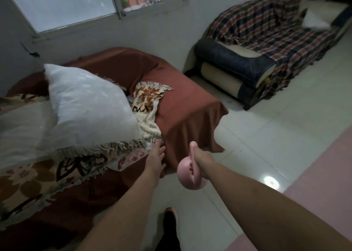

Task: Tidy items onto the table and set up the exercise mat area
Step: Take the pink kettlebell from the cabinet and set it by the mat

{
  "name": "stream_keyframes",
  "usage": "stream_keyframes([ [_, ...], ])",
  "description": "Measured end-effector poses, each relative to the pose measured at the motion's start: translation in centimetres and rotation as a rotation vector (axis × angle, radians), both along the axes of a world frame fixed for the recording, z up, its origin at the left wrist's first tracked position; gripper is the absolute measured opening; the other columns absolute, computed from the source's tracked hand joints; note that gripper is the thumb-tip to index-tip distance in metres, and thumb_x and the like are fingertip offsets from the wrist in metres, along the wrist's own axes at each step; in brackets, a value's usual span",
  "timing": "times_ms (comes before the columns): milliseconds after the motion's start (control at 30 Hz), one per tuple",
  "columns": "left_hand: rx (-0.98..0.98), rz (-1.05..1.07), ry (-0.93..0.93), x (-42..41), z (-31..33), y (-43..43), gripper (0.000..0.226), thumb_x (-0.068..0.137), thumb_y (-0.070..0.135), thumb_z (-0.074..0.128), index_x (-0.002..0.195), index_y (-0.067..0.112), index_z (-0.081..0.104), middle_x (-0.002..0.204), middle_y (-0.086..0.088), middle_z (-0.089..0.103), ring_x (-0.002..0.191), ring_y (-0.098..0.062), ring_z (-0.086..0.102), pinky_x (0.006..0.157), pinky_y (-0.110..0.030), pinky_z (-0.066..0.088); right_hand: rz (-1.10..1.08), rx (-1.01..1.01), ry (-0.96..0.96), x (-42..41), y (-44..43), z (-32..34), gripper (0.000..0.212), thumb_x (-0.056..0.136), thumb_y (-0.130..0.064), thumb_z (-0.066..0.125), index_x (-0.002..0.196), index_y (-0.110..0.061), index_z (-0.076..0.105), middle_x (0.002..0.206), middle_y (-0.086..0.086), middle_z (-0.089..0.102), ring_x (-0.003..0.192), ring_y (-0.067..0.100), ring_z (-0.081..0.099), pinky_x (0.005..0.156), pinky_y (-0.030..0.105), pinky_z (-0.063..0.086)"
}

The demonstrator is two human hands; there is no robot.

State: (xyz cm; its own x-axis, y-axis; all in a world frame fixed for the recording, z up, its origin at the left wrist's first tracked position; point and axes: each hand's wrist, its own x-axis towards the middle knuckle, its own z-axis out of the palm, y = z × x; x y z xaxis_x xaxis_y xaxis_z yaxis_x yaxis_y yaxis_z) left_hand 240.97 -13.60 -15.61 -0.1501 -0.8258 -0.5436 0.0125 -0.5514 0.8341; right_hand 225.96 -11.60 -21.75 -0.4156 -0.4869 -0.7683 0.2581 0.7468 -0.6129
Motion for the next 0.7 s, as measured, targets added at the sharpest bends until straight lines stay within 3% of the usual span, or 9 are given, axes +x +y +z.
stream_keyframes([
  [133,0.012,-0.205,0.029,-4.0,-1.1,-7.6,0.053,0.099,0.054,0.029,0.145,0.031,0.041,0.148,-0.002,0.044,0.140,-0.023,0.034,0.111,-0.048,0.024,-0.249,0.037,-0.008,-4.0,-4.7,0.1,0.084,0.057,-0.073,0.046,0.110,-0.012,0.066,0.085,0.009,0.074,0.085,0.030,0.069,0.094,0.049,0.050],
  [233,-0.005,-0.328,0.009,-7.6,-2.2,-12.8,0.052,0.099,0.054,0.028,0.144,0.031,0.040,0.150,-0.002,0.042,0.140,-0.023,0.034,0.111,-0.049,0.025,-0.438,0.114,-0.058,-6.3,-7.2,2.2,0.080,0.060,-0.072,0.055,0.113,-0.014,0.065,0.092,0.006,0.069,0.086,0.028,0.065,0.090,0.044,0.049],
  [367,0.001,-0.437,0.025,-13.8,-2.7,-16.9,0.052,0.100,0.050,0.029,0.147,0.029,0.036,0.155,-0.001,0.035,0.142,-0.020,0.031,0.115,-0.047,0.024,-0.558,0.085,-0.108,-11.0,-8.6,3.5,0.057,0.073,-0.052,0.058,0.109,-0.008,0.063,0.085,0.007,0.060,0.080,0.027,0.057,0.079,0.038,0.042],
  [500,0.042,-0.591,0.043,-21.2,-2.2,-18.3,0.052,0.099,0.050,0.033,0.146,0.028,0.038,0.154,0.001,0.036,0.141,-0.019,0.033,0.113,-0.044,0.026,-0.704,0.054,-0.118,-16.4,-9.0,3.6,0.032,0.074,-0.041,0.052,0.074,-0.009,0.048,0.069,0.006,0.050,0.063,0.025,0.048,0.057,0.032,0.036],
  [600,0.060,-0.703,0.039,-26.9,-2.1,-18.4,0.054,0.099,0.050,0.035,0.147,0.026,0.037,0.153,0.005,0.036,0.141,-0.019,0.033,0.098,-0.036,0.035,-0.805,0.056,-0.175,-20.8,-8.4,2.9,0.032,0.073,-0.041,0.053,0.068,-0.013,0.040,0.070,0.004,0.045,0.067,0.025,0.044,0.062,0.034,0.035],
  [700,0.053,-0.764,0.003,-32.8,-2.3,-18.7,0.052,0.100,0.047,0.036,0.147,0.025,0.039,0.153,0.002,0.037,0.141,-0.020,0.033,0.093,-0.035,0.037,-0.867,0.059,-0.226,-26.0,-7.4,1.6,0.039,0.077,-0.047,0.053,0.087,-0.009,0.058,0.085,0.003,0.056,0.082,0.024,0.055,0.073,0.035,0.040],
])
